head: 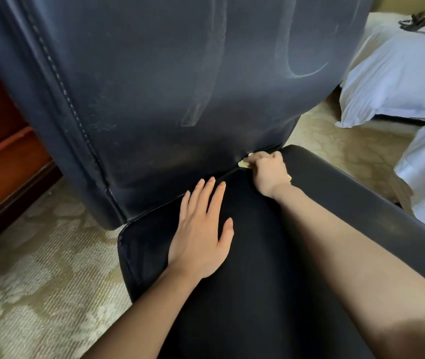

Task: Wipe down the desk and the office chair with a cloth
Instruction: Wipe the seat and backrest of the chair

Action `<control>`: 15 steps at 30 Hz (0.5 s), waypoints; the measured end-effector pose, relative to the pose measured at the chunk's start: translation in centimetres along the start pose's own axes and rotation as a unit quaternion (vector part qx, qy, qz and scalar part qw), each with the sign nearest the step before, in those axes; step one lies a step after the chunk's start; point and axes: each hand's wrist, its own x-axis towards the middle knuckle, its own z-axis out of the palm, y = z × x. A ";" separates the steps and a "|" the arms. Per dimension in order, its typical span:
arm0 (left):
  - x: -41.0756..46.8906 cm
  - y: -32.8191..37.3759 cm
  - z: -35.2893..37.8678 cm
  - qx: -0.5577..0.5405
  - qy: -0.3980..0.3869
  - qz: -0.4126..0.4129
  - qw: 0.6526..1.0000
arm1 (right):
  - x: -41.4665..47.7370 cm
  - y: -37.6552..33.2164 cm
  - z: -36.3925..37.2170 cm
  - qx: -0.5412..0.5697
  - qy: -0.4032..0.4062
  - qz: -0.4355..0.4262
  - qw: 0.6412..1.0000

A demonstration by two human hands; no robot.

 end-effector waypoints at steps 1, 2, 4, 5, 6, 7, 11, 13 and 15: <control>0.0 0.0 0.0 -0.003 0.001 0.003 1.000 | -0.4 -0.8 0.1 -0.002 -0.005 -0.015 1.000; 0.0 0.1 -0.1 -0.006 0.003 0.007 1.000 | -0.8 -1.7 0.3 -0.003 -0.011 -0.027 1.000; -0.1 0.3 -0.7 -0.014 0.015 0.021 1.000 | -1.6 -3.1 0.4 -0.008 -0.019 -0.041 0.999; 0.0 0.5 -1.0 -0.022 0.030 0.031 0.999 | -1.8 -3.6 0.3 -0.008 -0.024 -0.040 0.999; 0.2 0.7 -1.3 -0.031 0.047 0.036 0.998 | -1.9 -3.9 0.3 -0.002 -0.029 -0.035 0.999; 0.2 0.9 -1.9 -0.040 0.065 0.033 0.997 | -2.3 -4.5 0.3 0.005 -0.034 -0.034 0.999; -1.1 0.6 -4.5 -0.036 0.095 0.024 0.995 | -3.8 -7.2 0.9 -0.026 -0.049 -0.075 0.996; -2.6 -0.5 -5.8 -0.010 0.097 0.021 0.995 | -4.3 -8.0 0.9 -0.043 -0.054 -0.089 0.994; -4.1 -1.8 -6.5 0.018 0.085 0.006 0.996 | -4.8 -8.4 0.7 -0.035 -0.057 -0.083 0.994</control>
